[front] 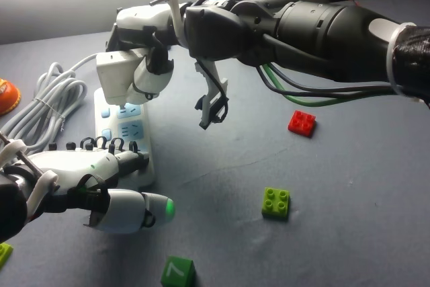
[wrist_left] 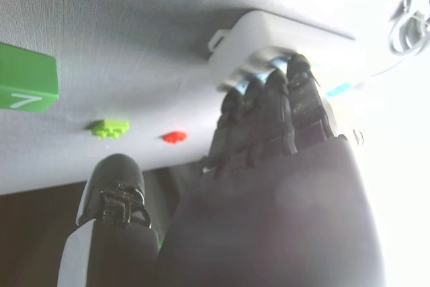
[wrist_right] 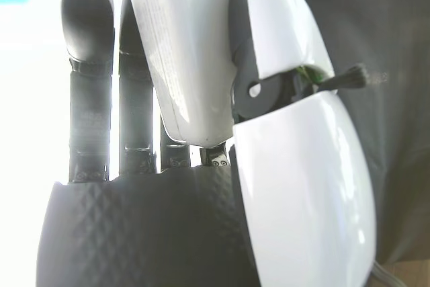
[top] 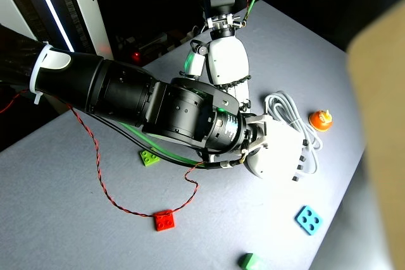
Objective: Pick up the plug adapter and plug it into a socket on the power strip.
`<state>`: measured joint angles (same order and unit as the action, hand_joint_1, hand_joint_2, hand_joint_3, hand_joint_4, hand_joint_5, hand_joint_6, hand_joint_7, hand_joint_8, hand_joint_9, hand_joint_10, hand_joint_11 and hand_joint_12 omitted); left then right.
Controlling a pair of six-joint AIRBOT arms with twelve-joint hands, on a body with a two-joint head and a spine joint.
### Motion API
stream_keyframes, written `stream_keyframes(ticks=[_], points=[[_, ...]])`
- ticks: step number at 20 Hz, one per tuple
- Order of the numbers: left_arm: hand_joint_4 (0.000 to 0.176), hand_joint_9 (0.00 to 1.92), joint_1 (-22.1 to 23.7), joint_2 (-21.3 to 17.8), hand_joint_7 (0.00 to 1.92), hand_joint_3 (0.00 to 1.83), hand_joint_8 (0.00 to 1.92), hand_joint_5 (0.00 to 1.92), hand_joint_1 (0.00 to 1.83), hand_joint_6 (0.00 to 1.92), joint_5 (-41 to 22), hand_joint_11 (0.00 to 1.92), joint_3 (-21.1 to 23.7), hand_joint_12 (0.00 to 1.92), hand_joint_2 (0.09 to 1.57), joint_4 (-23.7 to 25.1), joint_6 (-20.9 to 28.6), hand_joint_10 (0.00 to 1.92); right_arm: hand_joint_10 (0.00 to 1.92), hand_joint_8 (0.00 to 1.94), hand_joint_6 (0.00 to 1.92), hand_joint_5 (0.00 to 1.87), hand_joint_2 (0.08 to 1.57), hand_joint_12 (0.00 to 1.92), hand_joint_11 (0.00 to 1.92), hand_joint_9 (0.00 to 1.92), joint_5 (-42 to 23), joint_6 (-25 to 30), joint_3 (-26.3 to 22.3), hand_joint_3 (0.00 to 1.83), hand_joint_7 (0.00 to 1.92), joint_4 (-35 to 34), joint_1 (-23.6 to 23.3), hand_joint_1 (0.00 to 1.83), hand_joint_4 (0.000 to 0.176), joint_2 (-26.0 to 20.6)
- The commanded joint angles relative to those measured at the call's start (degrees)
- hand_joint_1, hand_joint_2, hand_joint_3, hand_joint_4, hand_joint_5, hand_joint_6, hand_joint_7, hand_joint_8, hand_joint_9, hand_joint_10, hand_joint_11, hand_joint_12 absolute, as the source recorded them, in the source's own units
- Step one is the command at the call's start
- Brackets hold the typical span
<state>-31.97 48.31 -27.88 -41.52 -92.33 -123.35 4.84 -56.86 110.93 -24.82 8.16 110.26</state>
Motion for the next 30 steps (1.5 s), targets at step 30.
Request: stream_keyframes(ticks=[30], points=[[0.000, 0.00, 0.3, -0.4, 0.00, 0.00, 0.00, 0.01, 0.00, 0.00, -0.2, 0.00, -0.1, 0.00, 1.26, 0.7, 0.3, 0.00, 1.50, 1.33, 0.84, 0.85, 1.18, 1.50, 0.87, 0.86, -6.0, -0.2, 3.2, 0.00, 0.82, -0.7, 0.0, 1.37, 0.000, 2.1]])
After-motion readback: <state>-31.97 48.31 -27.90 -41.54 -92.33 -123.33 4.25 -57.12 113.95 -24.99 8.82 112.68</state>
